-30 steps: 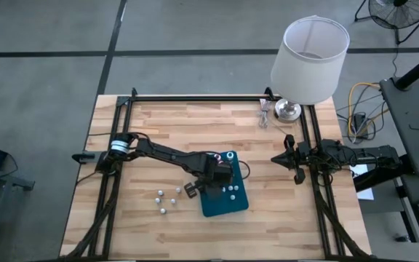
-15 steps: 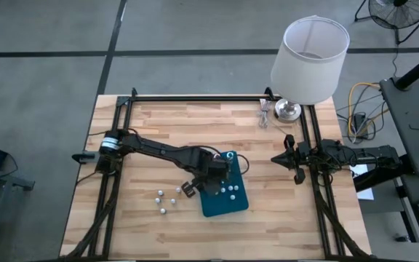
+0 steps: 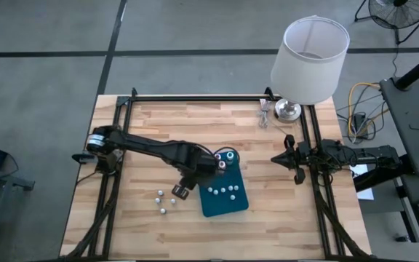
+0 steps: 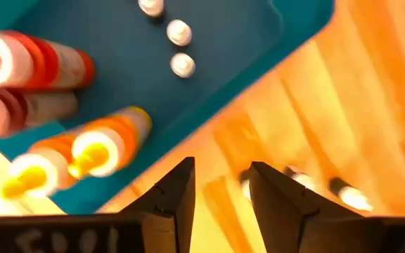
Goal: Pick & Place food coloring
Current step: Put the top small red food coloring bottle into the blue bin
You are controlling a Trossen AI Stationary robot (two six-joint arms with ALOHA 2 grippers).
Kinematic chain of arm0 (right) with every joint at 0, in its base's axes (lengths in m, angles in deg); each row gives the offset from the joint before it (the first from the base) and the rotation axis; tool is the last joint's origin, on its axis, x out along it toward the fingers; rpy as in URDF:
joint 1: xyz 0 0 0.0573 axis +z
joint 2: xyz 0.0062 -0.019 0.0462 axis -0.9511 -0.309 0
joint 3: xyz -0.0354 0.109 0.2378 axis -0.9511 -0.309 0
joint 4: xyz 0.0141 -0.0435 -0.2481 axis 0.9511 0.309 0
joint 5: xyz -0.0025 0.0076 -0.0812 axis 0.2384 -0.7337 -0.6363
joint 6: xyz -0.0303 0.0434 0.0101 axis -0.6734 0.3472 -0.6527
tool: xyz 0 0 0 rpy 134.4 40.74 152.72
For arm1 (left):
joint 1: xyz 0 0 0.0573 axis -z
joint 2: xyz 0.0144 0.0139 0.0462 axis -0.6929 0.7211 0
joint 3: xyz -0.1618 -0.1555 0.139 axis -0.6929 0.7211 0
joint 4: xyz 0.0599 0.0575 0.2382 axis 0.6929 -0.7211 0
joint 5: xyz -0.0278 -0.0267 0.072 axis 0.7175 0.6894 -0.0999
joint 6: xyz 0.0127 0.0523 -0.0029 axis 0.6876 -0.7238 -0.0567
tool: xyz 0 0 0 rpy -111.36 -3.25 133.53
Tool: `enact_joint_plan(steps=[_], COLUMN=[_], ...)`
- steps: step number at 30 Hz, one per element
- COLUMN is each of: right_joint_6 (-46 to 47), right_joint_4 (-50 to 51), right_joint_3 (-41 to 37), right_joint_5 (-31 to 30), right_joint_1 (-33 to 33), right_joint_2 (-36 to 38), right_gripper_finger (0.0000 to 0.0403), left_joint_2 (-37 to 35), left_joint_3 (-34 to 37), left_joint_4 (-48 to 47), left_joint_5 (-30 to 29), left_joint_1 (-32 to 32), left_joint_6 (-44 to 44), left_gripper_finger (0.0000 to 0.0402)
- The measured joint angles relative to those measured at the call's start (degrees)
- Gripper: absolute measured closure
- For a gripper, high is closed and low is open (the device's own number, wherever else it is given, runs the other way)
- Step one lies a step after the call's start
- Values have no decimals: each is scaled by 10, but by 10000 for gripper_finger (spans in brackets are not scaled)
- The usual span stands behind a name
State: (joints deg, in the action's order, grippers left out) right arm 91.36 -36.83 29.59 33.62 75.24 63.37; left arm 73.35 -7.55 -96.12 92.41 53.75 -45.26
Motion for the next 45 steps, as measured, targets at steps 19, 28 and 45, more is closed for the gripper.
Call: enact_joint_plan(steps=[19, 28, 45], right_joint_6=[0, 0, 0], right_joint_4=[0, 0, 0], right_joint_3=[0, 0, 0], right_joint_5=[0, 0, 0], right_joint_1=[0, 0, 0], right_joint_2=[0, 0, 0], right_gripper_finger=[394, 394, 394], left_joint_2=[-115, -200, -182], left_joint_3=[143, 299, 385], left_joint_4=[43, 162, 288], left_joint_5=[18, 39, 14], left_joint_1=[24, 49, 49], left_joint_6=[122, 149, 146], left_gripper_finger=[296, 296, 296])
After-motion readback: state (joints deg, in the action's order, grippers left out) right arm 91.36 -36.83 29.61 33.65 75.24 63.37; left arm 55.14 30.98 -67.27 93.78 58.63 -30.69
